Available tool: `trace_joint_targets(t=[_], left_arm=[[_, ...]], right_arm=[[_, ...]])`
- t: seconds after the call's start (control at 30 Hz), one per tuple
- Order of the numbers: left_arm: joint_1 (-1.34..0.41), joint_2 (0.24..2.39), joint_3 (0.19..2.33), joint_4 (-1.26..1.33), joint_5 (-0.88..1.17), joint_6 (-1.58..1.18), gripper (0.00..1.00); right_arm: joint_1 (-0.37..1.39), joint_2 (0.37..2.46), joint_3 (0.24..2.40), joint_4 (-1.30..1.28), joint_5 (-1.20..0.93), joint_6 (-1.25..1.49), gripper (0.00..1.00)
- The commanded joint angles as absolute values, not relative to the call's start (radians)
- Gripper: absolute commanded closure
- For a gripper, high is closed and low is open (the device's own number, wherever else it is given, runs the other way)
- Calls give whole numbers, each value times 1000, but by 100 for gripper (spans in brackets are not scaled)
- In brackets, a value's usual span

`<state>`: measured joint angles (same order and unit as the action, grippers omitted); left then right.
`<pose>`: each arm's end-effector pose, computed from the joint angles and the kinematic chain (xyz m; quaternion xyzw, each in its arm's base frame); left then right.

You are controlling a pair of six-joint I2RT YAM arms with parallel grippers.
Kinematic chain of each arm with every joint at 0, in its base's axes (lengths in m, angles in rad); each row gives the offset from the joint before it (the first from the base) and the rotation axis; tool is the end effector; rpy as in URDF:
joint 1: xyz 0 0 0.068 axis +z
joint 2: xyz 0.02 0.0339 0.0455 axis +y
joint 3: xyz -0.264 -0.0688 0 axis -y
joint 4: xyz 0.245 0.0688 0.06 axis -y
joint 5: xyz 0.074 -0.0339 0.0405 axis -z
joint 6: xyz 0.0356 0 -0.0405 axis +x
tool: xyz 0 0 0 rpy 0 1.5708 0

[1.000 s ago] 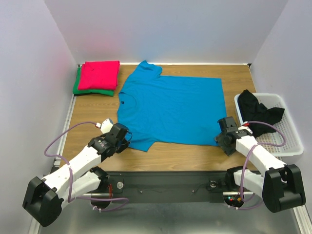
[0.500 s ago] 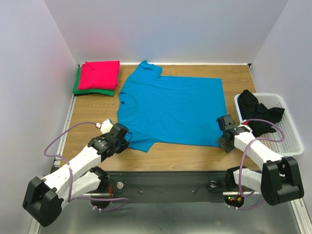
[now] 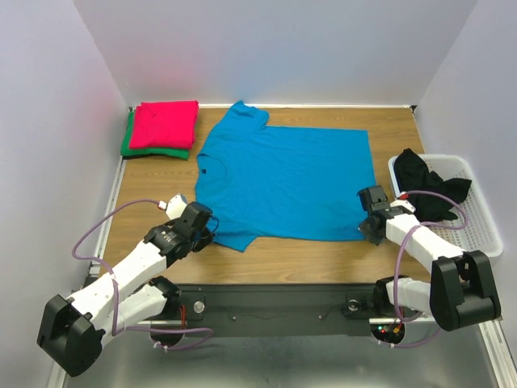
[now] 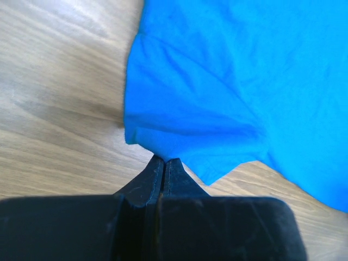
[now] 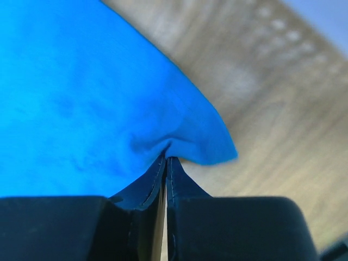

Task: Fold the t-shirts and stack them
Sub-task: Fold the tshirt

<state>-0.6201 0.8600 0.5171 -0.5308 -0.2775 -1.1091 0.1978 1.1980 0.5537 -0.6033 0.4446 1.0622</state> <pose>0.1425 -0.0898 0.2047 -0.2712 0.8917 -0.1730 0.3184 0.1888 0.0222 0.1595 0.4355 0.8593 -0.0834 0.2550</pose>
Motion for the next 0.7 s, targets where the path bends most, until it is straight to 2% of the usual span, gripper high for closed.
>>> trace_joint_targets(t=[0.0, 0.07, 0.37, 0.67], left_arm=[[-617, 856, 590, -523, -307, -1080, 100], [-617, 867, 613, -508, -296, -1063, 100], [-617, 966, 741, -439, -233, -976, 100], [-583, 1078, 893, -422, -255, -917, 100]], right_arm=[[195, 1168, 560, -520, 425, 1046, 96], [193, 1149, 566, -520, 399, 1037, 100], [195, 1114, 678, -526, 354, 957, 100], [193, 1183, 810, -531, 409, 908, 100]])
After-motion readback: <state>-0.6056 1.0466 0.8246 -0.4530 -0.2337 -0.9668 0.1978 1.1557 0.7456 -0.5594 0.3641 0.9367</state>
